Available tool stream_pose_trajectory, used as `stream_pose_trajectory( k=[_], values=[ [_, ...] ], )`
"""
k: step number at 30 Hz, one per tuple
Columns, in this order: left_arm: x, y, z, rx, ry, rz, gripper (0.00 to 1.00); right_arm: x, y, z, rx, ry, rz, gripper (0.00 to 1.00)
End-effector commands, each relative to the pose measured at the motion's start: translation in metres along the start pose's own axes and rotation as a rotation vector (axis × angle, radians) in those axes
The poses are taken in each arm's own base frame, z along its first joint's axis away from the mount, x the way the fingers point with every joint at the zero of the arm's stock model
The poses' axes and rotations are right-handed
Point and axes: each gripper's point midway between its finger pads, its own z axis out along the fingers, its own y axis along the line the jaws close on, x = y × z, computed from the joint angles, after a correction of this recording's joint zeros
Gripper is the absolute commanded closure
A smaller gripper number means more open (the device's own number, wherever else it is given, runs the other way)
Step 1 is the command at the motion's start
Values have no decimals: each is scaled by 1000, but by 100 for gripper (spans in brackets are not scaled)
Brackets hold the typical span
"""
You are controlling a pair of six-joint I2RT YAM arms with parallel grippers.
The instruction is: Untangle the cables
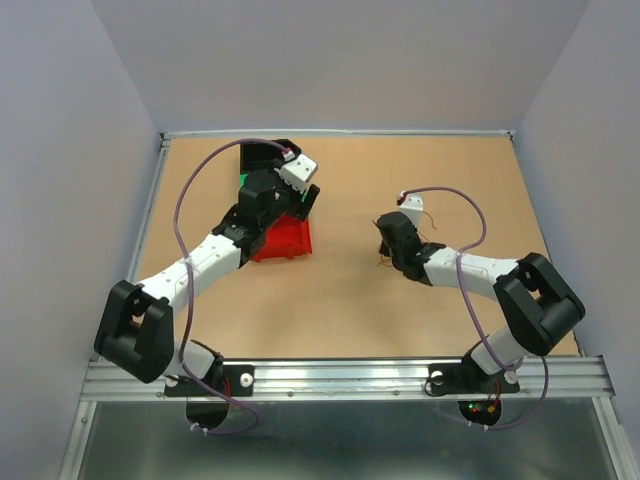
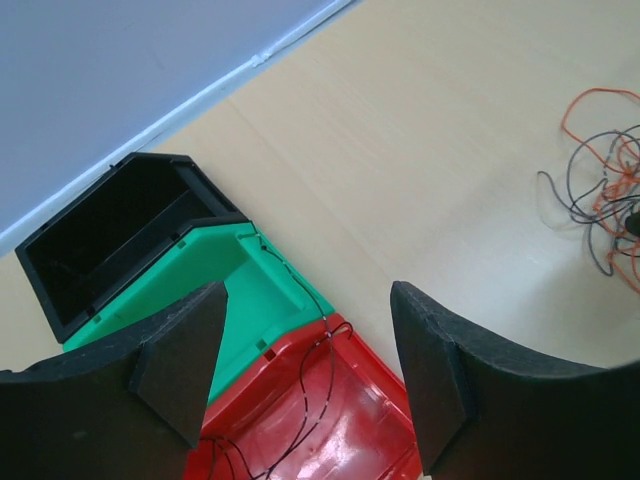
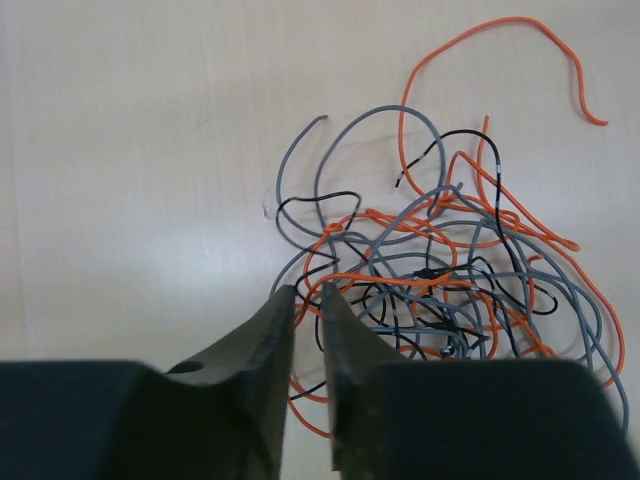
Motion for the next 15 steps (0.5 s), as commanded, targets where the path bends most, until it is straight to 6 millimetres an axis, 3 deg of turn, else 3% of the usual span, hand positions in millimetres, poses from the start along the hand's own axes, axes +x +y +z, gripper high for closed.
stream_pose_trajectory(
  k=[1, 2, 4, 5, 6, 9, 10, 11, 12, 14, 15],
  values=[
    [-9, 19, 20, -94, -20, -12, 22, -35, 24, -1, -59, -67, 67, 89],
    [-10, 27, 25, -136, -7, -17, 22, -36, 23, -1, -57, -70, 68, 99],
    [13, 28, 37, -151, 68, -17, 22, -37, 22, -3, -59, -76, 69, 100],
    [8, 32, 43, -162, 73, -16, 22, -38, 22, -4, -66, -79, 73, 99],
    [28, 29, 51, -157, 136, -15, 22, -39, 24, -9, -90, -86, 82, 99],
    [38, 33, 65, -199, 199, -7, 22, -43, 25, -18, -129, -103, 97, 99],
    [58, 29, 72, -203, 262, 3, 22, -49, 26, -22, -146, -118, 109, 99],
    [57, 34, 76, -234, 277, 10, 22, -46, 24, -23, -143, -115, 107, 99],
    [72, 29, 82, -231, 324, 17, 22, -45, 23, -24, -143, -117, 106, 99],
    [73, 33, 87, -263, 339, 29, 22, -48, 19, -27, -136, -128, 111, 99],
    [85, 32, 92, -273, 373, 38, 22, -47, 18, -27, -134, -129, 109, 99]
  ],
)
